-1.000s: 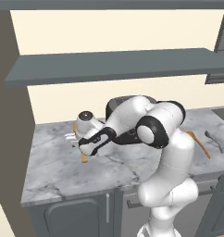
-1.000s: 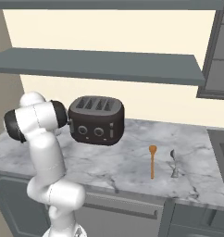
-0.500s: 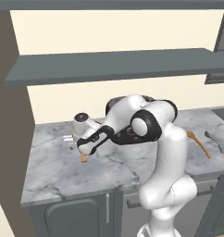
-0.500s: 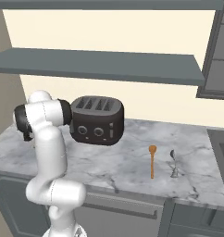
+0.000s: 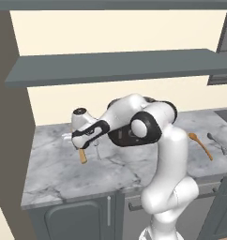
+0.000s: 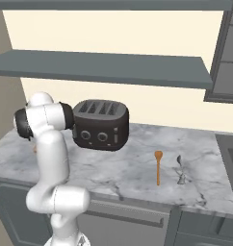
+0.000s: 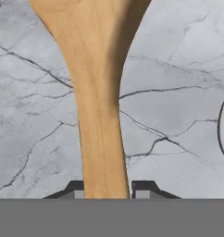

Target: Organize the utensils by type. Pick up the wooden spoons from the counter and place them in the open cabinet. Then pick up the metallic utensils from the counter and place them in the open drawer.

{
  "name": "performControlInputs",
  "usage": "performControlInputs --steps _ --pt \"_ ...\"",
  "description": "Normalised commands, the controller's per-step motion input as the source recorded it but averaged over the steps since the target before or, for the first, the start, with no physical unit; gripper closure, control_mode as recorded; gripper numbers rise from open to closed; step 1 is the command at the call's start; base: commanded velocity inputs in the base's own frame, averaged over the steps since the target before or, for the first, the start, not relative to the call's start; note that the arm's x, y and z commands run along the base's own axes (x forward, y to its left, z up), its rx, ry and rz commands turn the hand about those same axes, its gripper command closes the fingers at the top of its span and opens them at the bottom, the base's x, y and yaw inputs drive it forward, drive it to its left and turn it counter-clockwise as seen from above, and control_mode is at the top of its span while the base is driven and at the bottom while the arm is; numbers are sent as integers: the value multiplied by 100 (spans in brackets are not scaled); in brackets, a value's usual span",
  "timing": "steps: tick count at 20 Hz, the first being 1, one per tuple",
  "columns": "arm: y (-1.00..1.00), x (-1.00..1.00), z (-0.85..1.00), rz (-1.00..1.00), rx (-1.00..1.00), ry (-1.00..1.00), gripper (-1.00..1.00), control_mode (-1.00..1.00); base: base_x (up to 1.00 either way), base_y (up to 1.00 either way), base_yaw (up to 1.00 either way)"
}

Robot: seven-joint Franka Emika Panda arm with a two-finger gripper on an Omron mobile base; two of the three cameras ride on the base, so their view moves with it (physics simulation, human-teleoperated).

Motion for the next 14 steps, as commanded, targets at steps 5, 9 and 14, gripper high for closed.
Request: performControlInputs --steps 5,9,14 --pt "0 -50 54 7 1 0 100 -100 0 0 0" --pt "3 -60 57 22 0 -5 100 -100 0 0 0" --pt "-10 -67 45 39 0 -13 100 -100 0 0 0"
